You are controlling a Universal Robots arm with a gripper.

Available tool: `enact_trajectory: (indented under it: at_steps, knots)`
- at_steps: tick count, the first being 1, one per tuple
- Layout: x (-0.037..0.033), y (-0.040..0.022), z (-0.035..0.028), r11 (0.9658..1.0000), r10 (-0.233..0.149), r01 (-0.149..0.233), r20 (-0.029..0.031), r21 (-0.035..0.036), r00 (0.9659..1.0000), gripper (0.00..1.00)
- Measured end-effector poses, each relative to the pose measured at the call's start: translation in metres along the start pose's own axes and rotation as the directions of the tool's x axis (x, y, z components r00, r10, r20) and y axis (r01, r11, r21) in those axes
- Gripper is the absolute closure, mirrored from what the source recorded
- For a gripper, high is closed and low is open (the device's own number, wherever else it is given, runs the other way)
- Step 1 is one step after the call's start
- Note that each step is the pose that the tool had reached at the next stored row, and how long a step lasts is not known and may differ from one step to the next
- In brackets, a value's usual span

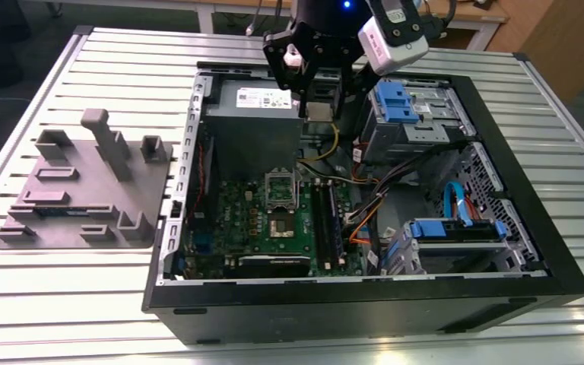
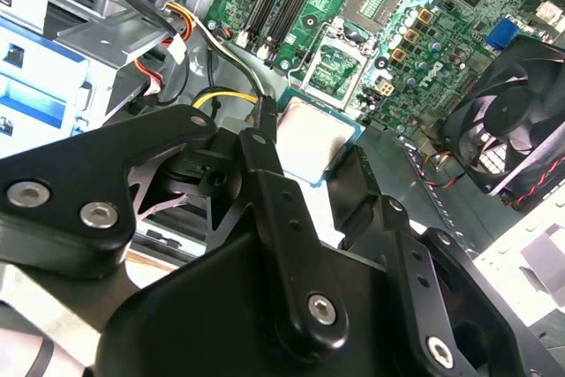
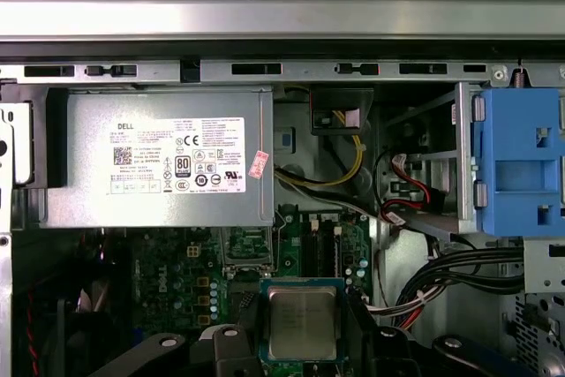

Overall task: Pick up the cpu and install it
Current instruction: 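Place the cpu into insertion slot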

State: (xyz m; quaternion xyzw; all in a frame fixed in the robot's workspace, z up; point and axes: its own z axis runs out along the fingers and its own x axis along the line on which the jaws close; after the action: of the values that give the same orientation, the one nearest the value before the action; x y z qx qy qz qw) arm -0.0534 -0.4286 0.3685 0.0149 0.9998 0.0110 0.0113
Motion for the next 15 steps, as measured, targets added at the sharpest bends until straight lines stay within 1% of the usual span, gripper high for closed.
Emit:
enact_trajectory:
  at_steps: [5,8,9,12,15]
  knots:
    - [0.0006,-0.0002,0.0,1.0,0.0,0.0,0.0,0.0001,1.0,0.53]
    - [0.0072,-0.0017,-0.0001,1.0,0.0,0.0,-0.0001,0.0001,1.0,0.53]
    - [0.0077,-0.0035,0.0001,1.0,0.0,0.0,-0.0001,0.0002,1.0,0.53]
    - [0.0081,-0.0119,0.0029,1.0,0.0,0.0,-0.0002,0.0,1.0,0.53]
    - [0.01,-0.0148,0.0075,0.9999,-0.012,0.012,-0.0019,-0.0009,0.9999,0.53]
